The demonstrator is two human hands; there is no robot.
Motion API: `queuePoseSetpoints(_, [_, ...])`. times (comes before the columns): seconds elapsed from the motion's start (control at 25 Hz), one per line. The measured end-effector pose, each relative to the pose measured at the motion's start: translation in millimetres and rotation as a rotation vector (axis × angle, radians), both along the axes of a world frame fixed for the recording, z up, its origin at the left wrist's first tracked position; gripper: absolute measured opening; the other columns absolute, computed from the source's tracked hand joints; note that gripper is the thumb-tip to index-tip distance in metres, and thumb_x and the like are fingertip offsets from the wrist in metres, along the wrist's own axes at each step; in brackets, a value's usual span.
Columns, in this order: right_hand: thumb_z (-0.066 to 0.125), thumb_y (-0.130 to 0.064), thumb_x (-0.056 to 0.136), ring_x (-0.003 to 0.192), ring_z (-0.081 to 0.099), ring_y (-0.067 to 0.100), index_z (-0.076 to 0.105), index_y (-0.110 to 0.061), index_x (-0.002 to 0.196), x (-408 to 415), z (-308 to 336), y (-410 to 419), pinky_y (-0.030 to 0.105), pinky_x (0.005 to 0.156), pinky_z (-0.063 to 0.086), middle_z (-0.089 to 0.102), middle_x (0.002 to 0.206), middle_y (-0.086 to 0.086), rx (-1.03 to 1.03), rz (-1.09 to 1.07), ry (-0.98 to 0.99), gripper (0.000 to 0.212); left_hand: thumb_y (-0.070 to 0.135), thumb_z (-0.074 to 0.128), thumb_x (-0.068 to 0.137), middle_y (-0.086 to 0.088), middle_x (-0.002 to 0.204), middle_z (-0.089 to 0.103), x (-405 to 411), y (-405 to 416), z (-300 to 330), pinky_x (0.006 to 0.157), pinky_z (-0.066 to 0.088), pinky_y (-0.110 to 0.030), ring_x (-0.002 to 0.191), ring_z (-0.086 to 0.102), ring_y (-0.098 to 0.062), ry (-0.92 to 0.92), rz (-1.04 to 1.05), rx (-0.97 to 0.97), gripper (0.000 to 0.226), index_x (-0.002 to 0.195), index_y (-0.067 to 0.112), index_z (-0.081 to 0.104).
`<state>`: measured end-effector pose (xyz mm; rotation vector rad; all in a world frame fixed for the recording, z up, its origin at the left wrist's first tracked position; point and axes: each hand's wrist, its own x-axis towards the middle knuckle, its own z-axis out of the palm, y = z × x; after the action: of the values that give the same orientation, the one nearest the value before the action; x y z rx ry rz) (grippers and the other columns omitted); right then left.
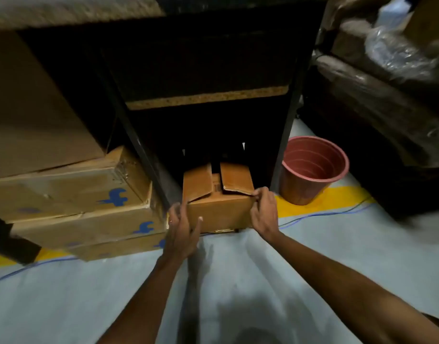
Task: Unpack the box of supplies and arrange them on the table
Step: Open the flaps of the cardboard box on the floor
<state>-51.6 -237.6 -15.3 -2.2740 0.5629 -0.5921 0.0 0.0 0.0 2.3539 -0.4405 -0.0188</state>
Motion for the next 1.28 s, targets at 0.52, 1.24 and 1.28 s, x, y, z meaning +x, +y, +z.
queuePoseSetpoints(0.52, [0.033, -0.046, 0.105, 0.128, 0.047, 0.035, 0.043, -0.032, 0.145, 46, -7, 3, 0.039, 0.106, 0.039, 0.041, 0.145, 0.017, 0.251, 0.037, 0.170, 0.043, 0.071, 0.021, 0.093, 0.000, 0.163, 0.005, 32, -43, -6, 0.115, 0.025, -0.061, 0.146, 0.023, -0.038, 0.283, 0.153, -0.075, 0.049, 0.142, 0.065, 0.025])
queuePoseSetpoints(1.24, [0.041, -0.045, 0.103, 0.132, 0.043, 0.038, 0.029, -0.034, 0.155, -28, -6, 20, 0.044, 0.110, 0.038, 0.033, 0.147, 0.018, 0.211, 0.067, 0.306, 0.054, 0.079, 0.045, 0.083, -0.004, 0.138, 0.035, -37, -19, -22, 0.108, 0.039, -0.036, 0.127, 0.041, -0.023, 0.452, 0.207, -0.516, 0.055, 0.126, 0.049, 0.061])
queuePoseSetpoints(1.28, [0.042, -0.045, 0.103, 0.129, 0.045, 0.038, 0.029, -0.035, 0.154, -40, -6, 22, 0.045, 0.109, 0.039, 0.033, 0.145, 0.017, 0.216, 0.081, 0.330, 0.054, 0.085, 0.042, 0.077, -0.003, 0.134, 0.040, -46, -12, -28, 0.105, 0.041, -0.034, 0.124, 0.043, -0.022, 0.423, 0.216, -0.479, 0.060, 0.121, 0.051, 0.062])
